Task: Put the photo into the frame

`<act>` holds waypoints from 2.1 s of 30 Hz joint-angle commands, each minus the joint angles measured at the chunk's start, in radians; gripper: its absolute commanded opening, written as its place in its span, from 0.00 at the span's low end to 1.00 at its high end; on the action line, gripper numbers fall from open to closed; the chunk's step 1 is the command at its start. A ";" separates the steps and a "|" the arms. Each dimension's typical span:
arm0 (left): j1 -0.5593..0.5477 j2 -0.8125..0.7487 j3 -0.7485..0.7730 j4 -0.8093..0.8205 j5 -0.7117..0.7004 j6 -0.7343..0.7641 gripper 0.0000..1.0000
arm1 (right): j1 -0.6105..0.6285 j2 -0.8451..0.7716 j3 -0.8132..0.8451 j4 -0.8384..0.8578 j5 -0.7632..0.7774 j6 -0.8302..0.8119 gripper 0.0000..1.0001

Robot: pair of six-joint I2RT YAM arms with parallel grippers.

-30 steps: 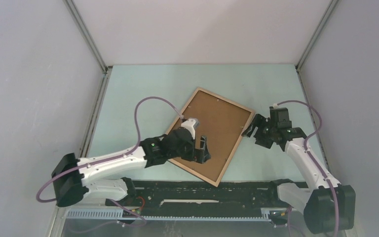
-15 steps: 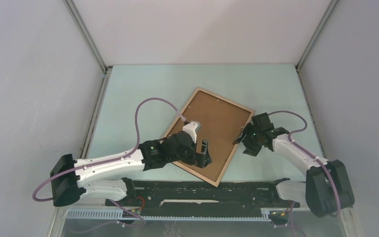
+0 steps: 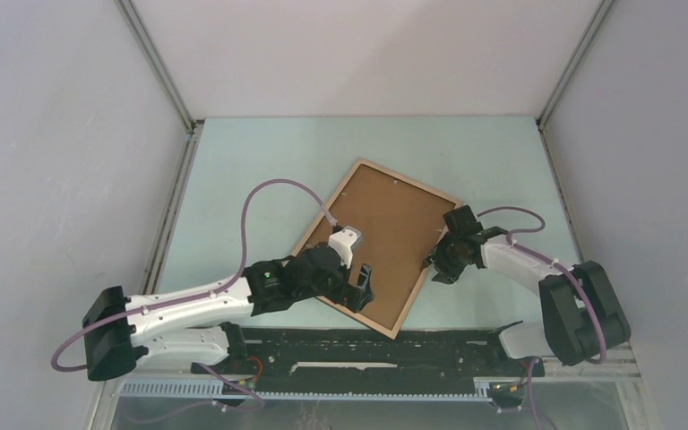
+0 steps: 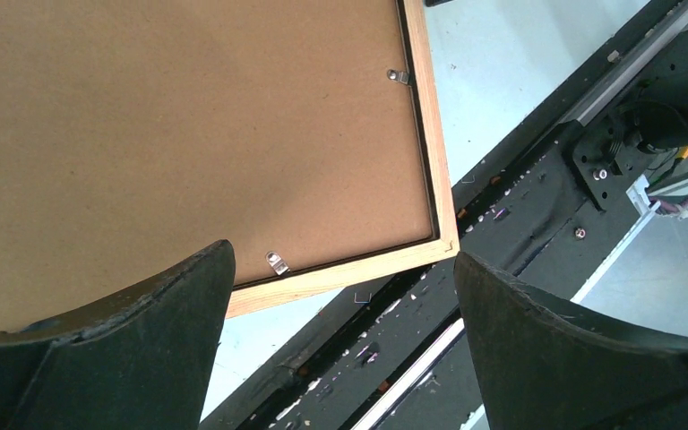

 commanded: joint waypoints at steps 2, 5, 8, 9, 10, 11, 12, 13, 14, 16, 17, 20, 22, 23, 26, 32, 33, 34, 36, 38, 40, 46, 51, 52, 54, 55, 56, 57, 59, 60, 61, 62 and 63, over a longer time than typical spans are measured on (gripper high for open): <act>-0.005 -0.063 -0.029 0.042 -0.023 0.061 1.00 | 0.020 0.058 0.051 -0.007 0.048 0.035 0.50; -0.005 -0.078 -0.050 0.059 0.001 0.051 1.00 | 0.023 0.080 0.056 -0.004 0.051 0.044 0.46; -0.005 -0.086 -0.070 0.070 0.007 0.045 1.00 | 0.028 0.083 0.056 0.005 0.045 0.057 0.43; -0.005 -0.086 -0.071 0.067 0.007 0.045 1.00 | 0.031 0.082 0.057 0.006 0.044 0.064 0.41; -0.005 -0.086 -0.071 0.064 0.007 0.043 1.00 | 0.033 0.081 0.058 0.005 0.044 0.070 0.38; -0.004 -0.086 -0.071 0.063 0.009 0.039 1.00 | 0.033 0.081 0.060 0.003 0.044 0.072 0.34; -0.005 -0.086 -0.071 0.063 0.012 0.037 1.00 | 0.032 0.081 0.065 -0.008 0.045 0.078 0.29; -0.005 -0.085 -0.071 0.063 0.015 0.038 1.00 | 0.033 0.081 0.072 -0.026 0.051 0.086 0.24; -0.004 -0.083 -0.071 0.063 0.017 0.039 1.00 | 0.036 0.082 0.081 -0.040 0.057 0.097 0.18; -0.005 -0.075 -0.065 0.053 0.013 0.046 1.00 | 0.046 0.083 0.102 -0.064 0.060 0.107 0.05; -0.004 -0.069 -0.059 0.044 0.009 0.046 1.00 | 0.050 0.081 0.114 -0.078 0.059 0.110 0.00; -0.003 -0.061 -0.044 0.012 -0.003 0.034 1.00 | 0.061 0.055 0.131 -0.101 0.053 0.132 0.00; -0.003 -0.071 -0.046 -0.010 -0.036 0.017 1.00 | 0.078 0.027 0.132 -0.118 0.063 0.180 0.00; -0.002 -0.080 -0.044 -0.022 -0.054 0.012 1.00 | 0.091 0.015 0.132 -0.129 0.071 0.214 0.00; 0.001 -0.104 -0.028 -0.069 -0.120 0.001 1.00 | 0.136 -0.021 0.118 -0.115 0.100 0.325 0.00; 0.033 -0.146 0.004 -0.141 -0.216 0.004 1.00 | 0.268 -0.029 0.081 -0.037 0.182 0.573 0.00; 0.052 -0.162 -0.002 -0.147 -0.221 0.000 1.00 | 0.292 -0.028 0.081 -0.025 0.199 0.597 0.00; 0.065 -0.181 -0.010 -0.149 -0.221 -0.006 1.00 | 0.311 -0.026 0.081 -0.017 0.220 0.619 0.00; 0.094 -0.230 -0.032 -0.141 -0.212 -0.006 1.00 | 0.349 -0.026 0.081 -0.007 0.259 0.653 0.00; 0.116 -0.276 -0.056 -0.122 -0.197 0.008 1.00 | 0.368 -0.029 0.081 0.001 0.280 0.672 0.00; 0.125 -0.303 -0.068 -0.092 -0.175 0.044 1.00 | 0.373 -0.034 0.081 0.011 0.287 0.674 0.00; 0.124 -0.234 -0.067 -0.030 -0.123 0.128 1.00 | 0.365 -0.075 0.082 0.049 0.260 0.636 0.00; 0.098 -0.150 -0.063 0.039 -0.120 0.189 1.00 | 0.342 -0.096 0.082 0.045 0.207 0.612 0.00; 0.081 -0.133 -0.056 0.043 -0.139 0.204 1.00 | 0.330 -0.096 0.081 0.045 0.181 0.606 0.00; 0.034 -0.091 -0.030 0.042 -0.180 0.235 1.00 | 0.304 -0.100 0.081 0.042 0.137 0.598 0.00; -0.001 -0.071 -0.020 0.041 -0.207 0.248 1.00 | 0.292 -0.105 0.081 0.041 0.125 0.593 0.00; -0.029 -0.052 -0.012 0.042 -0.236 0.258 1.00 | 0.282 -0.112 0.081 0.039 0.123 0.593 0.00; -0.051 -0.035 -0.007 0.045 -0.257 0.266 1.00 | 0.268 -0.120 0.081 0.037 0.092 0.592 0.00; -0.096 0.002 0.004 0.046 -0.309 0.281 1.00 | 0.249 -0.136 0.083 0.025 0.066 0.593 0.00; -0.112 0.019 0.007 0.048 -0.332 0.285 1.00 | 0.239 -0.139 0.085 0.015 0.058 0.592 0.00; -0.129 0.036 0.010 0.051 -0.346 0.290 1.00 | 0.230 -0.145 0.089 0.005 0.050 0.591 0.00; -0.145 0.052 0.010 0.057 -0.361 0.296 1.00 | 0.222 -0.148 0.094 -0.006 0.040 0.588 0.00; -0.162 0.070 0.012 0.061 -0.381 0.302 1.00 | 0.213 -0.149 0.101 -0.016 0.028 0.585 0.00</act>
